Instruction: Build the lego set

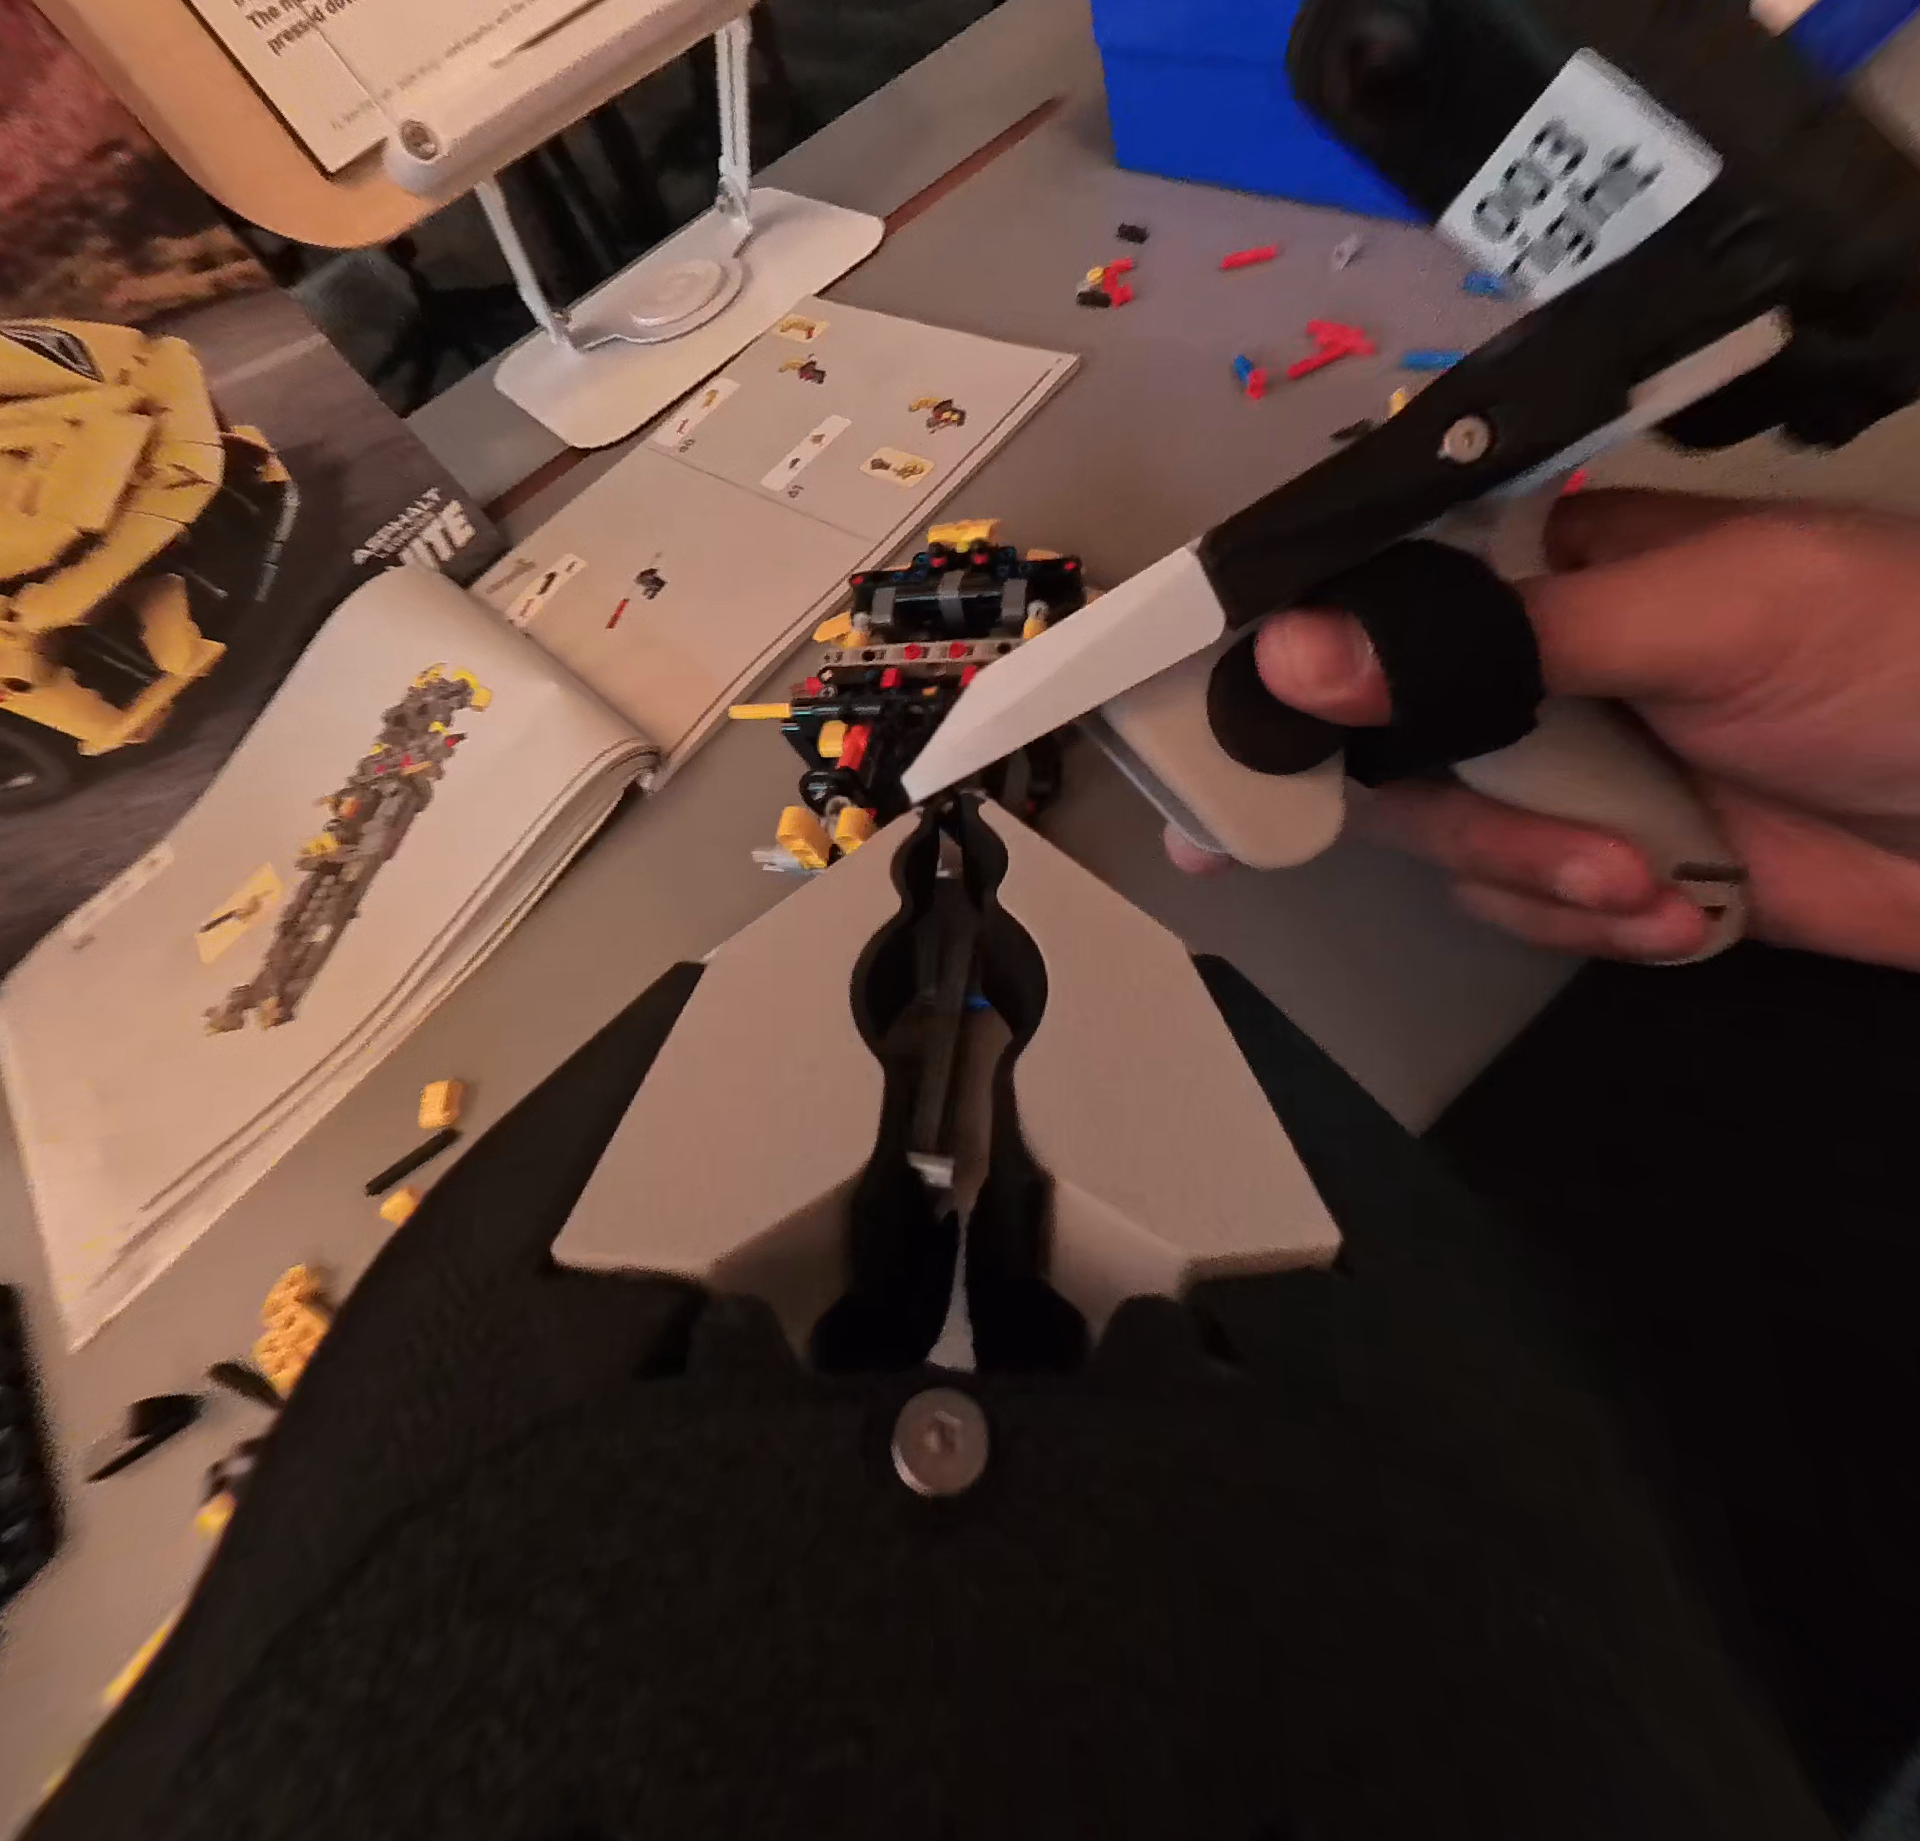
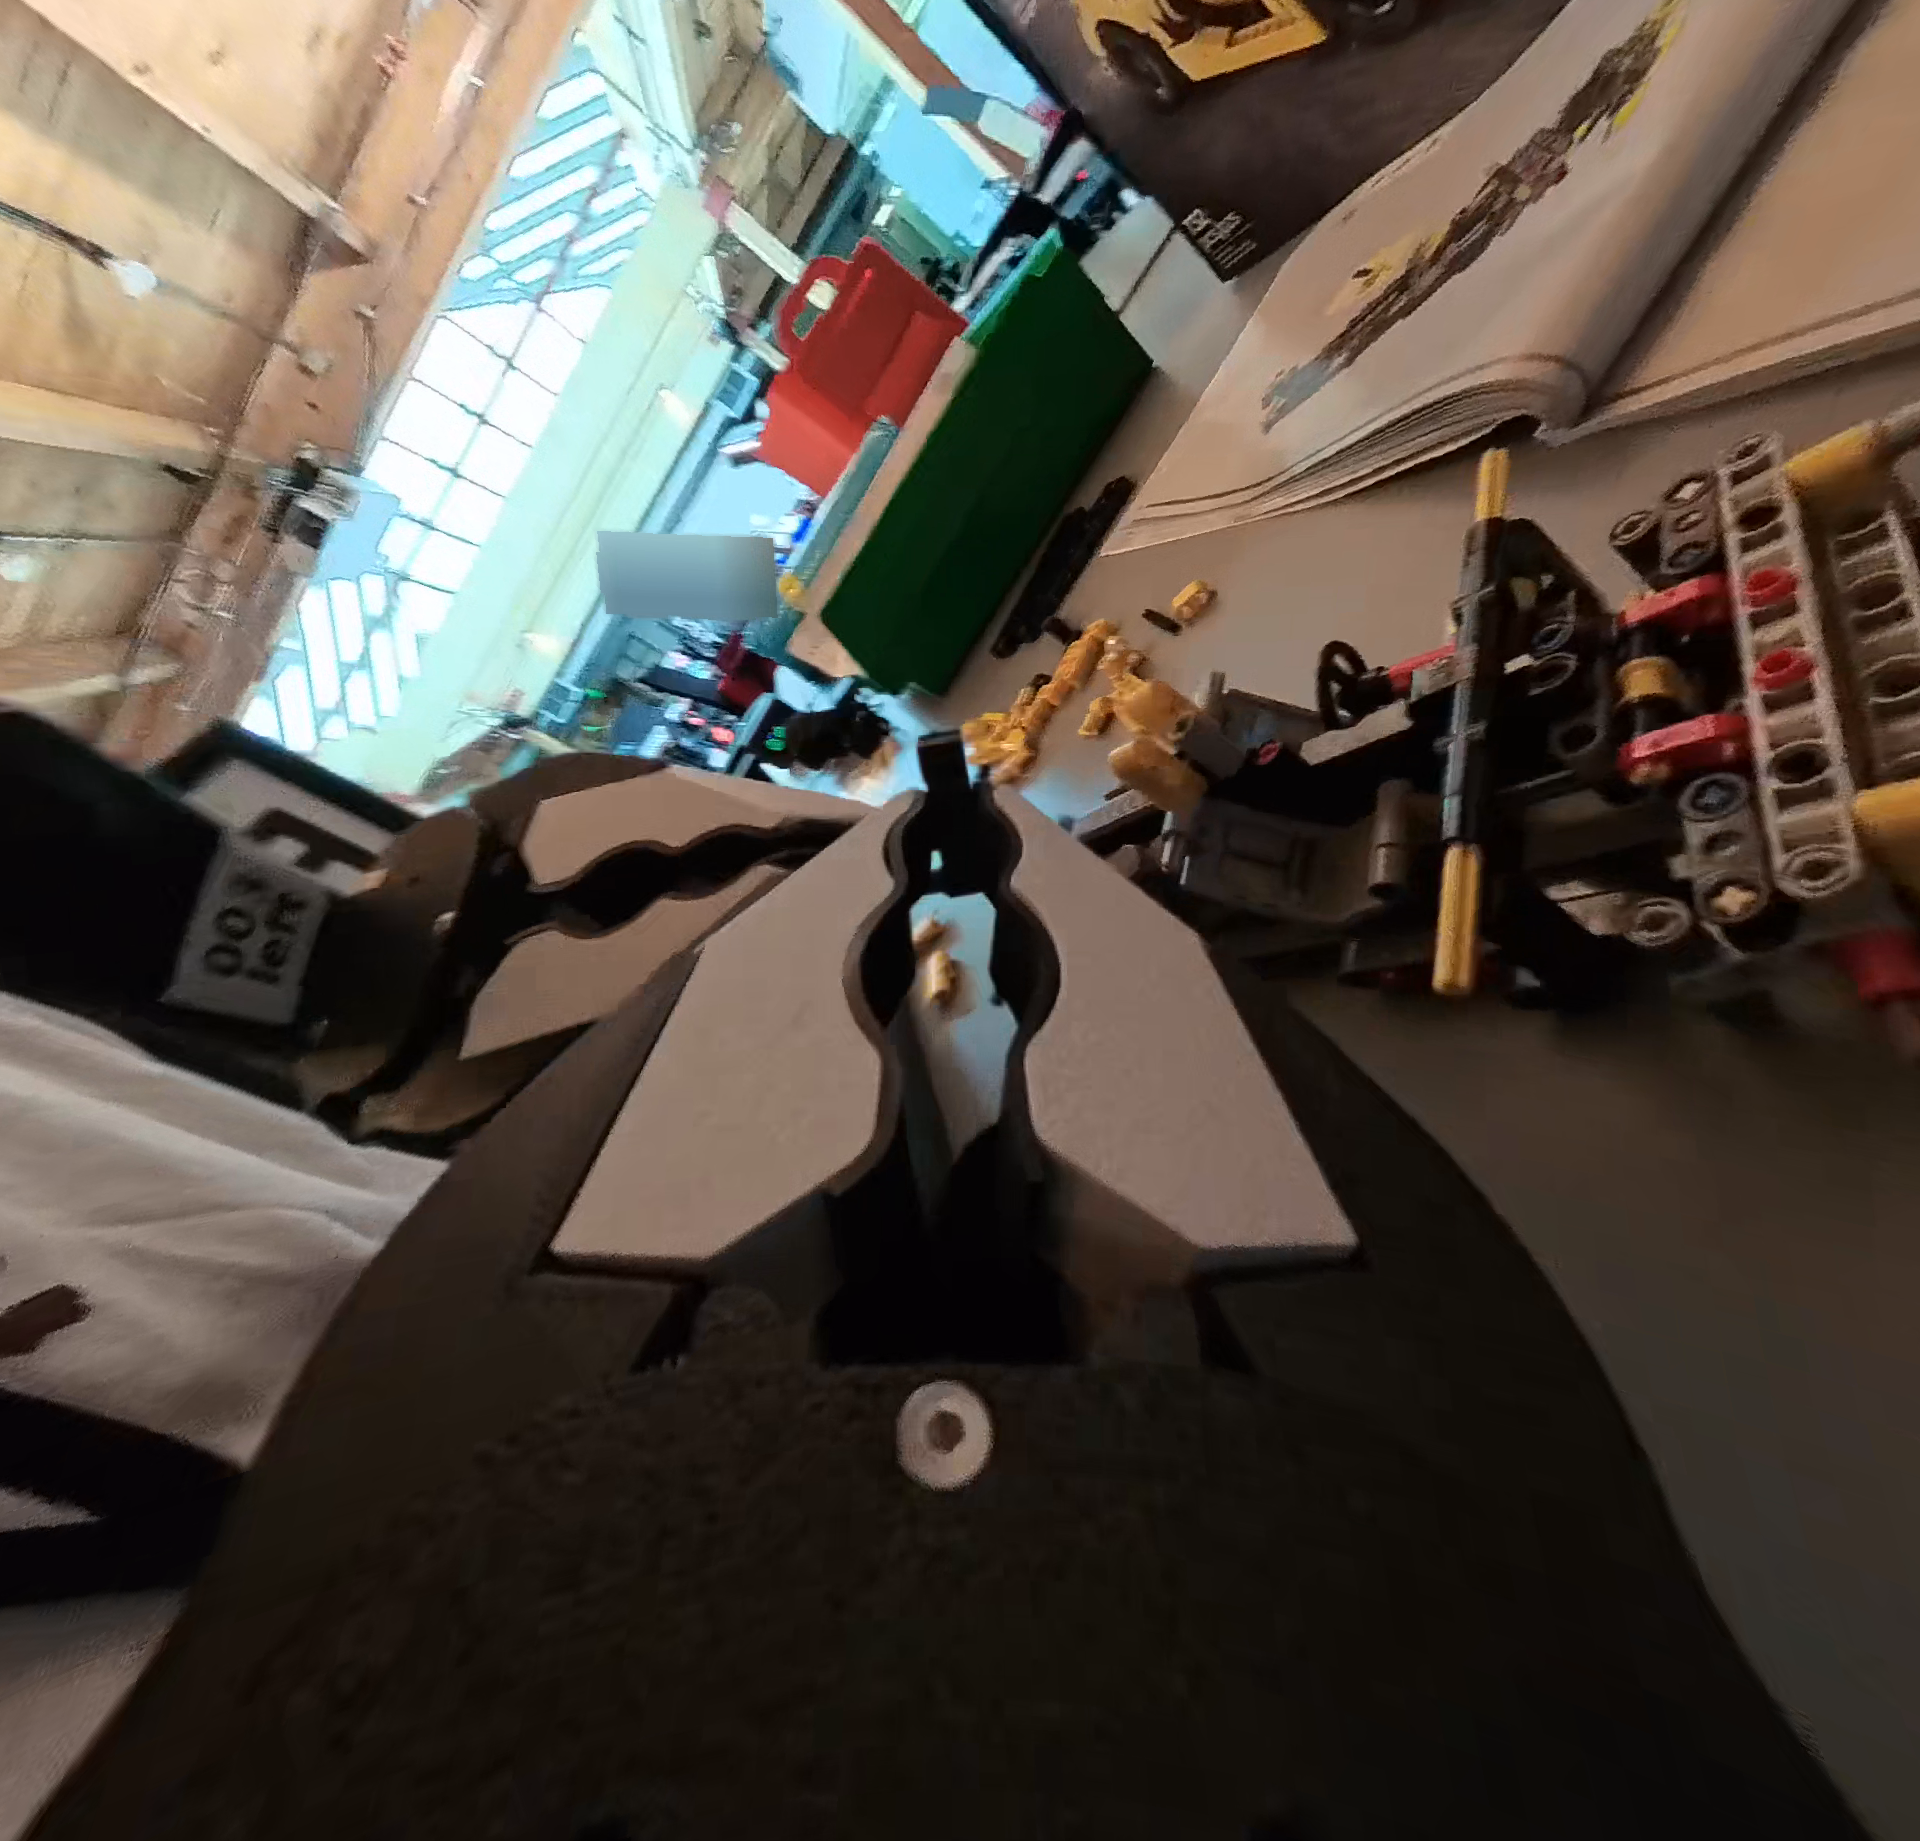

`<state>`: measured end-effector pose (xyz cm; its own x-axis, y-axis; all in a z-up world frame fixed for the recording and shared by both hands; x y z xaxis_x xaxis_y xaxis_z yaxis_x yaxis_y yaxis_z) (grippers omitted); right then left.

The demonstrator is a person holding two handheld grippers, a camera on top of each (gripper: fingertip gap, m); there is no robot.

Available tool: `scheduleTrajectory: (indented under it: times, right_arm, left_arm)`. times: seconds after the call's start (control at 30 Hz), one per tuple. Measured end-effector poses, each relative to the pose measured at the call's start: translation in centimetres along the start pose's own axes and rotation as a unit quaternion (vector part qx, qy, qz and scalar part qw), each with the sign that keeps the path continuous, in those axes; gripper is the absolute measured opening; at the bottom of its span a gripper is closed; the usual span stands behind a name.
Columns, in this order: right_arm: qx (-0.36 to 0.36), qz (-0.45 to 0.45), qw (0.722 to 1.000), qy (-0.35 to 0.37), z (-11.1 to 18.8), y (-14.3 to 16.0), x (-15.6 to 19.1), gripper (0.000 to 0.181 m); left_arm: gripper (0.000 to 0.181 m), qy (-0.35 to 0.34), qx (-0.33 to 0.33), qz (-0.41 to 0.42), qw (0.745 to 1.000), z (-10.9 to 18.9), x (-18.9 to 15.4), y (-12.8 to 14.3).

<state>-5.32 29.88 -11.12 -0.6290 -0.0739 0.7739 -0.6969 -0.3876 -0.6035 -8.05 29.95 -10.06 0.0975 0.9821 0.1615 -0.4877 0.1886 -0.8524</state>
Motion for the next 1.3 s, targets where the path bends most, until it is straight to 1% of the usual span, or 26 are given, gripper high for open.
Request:
scheduleTrajectory:
  times: [0.03, 0.1, 0.17, 0.23, 0.3, 0.43, 0.5, 0.57, 0.63, 0.7, 0.87, 1.1, 1.3]
  right_arm:
    - [-0.004, 0.014, 1.0, 0.016, -0.1, 0.1, -0.1, 0.007]
    - [-0.008, 0.012, 1.0, 0.022, -0.2, 0.0, 0.0, 0.007]
    - [0.01, -0.01, 1.0, 0.003, -0.1, 0.1, -0.1, 0.007]
    - [0.038, -0.014, 0.999, -0.007, 0.1, 0.3, -0.3, 0.007]
    - [0.084, 0.007, 0.996, -0.002, 0.4, 0.5, -0.7, 0.007]
    - [0.177, 0.054, 0.982, 0.018, 0.9, 1.1, -0.5, 0.007]
    - [0.199, 0.082, 0.976, 0.04, 0.8, 1.3, -0.5, 0.007]
    - [0.219, 0.093, 0.97, 0.046, 0.6, 1.7, -0.3, 0.007]
    - [0.227, 0.093, 0.968, 0.046, 0.4, 2.1, -0.1, 0.007]
    - [0.232, 0.091, 0.967, 0.051, 0.3, 2.3, -0.3, 0.007]
    - [0.239, 0.065, 0.968, 0.036, 0.3, 2.6, -0.4, 0.007]
    - [0.25, 0.045, 0.967, 0.023, 0.3, 3.1, -0.5, 0.007]
    - [0.26, 0.029, 0.965, 0.027, 0.1, 3.4, -1.0, 0.007]
  left_arm:
    - [0.004, -0.014, 0.006, -0.011, 1.0, 0.0, 0.0, 0.1]
    - [0.005, -0.035, 0.014, -0.029, 0.999, 0.0, 0.0, 0.1]
    - [0.005, -0.043, 0.021, -0.055, 0.997, 0.1, -0.2, 0.1]
    - [0.005, -0.021, 0.024, -0.077, 0.997, 0.1, -0.8, 0.2]
    - [0.005, 0.02, 0.015, -0.096, 0.995, 0.4, -1.7, 0.4]
    - [0.004, 0.031, 0.032, -0.131, 0.99, 0.7, -1.8, 1.3]
    - [0.004, 0.033, 0.038, -0.153, 0.987, 0.7, -2.0, 1.6]
    - [0.004, 0.04, 0.035, -0.155, 0.986, 0.6, -2.4, 1.5]
    - [0.004, 0.048, 0.036, -0.15, 0.987, 0.6, -2.7, 1.6]
    - [0.004, 0.044, 0.046, -0.153, 0.986, 0.5, -2.6, 1.9]
    - [0.004, 0.031, 0.055, -0.17, 0.983, 0.8, -2.2, 2.4]
    - [0.004, 0.053, 0.052, -0.17, 0.983, 0.7, -2.3, 2.8]
    - [0.004, 0.071, 0.055, -0.182, 0.979, 0.3, -2.4, 3.4]
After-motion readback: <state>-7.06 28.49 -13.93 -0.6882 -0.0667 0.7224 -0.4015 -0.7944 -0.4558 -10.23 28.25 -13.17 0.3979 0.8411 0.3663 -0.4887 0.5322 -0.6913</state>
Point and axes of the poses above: each gripper's, where its closed fingertips meet, z back along the fingers, y out of its underside, x = y × z across the jaws, the point moved 2 cm from there along z, back along the fingers, and after that the axes turned 10 degrees about y, right-handed, at the moved point
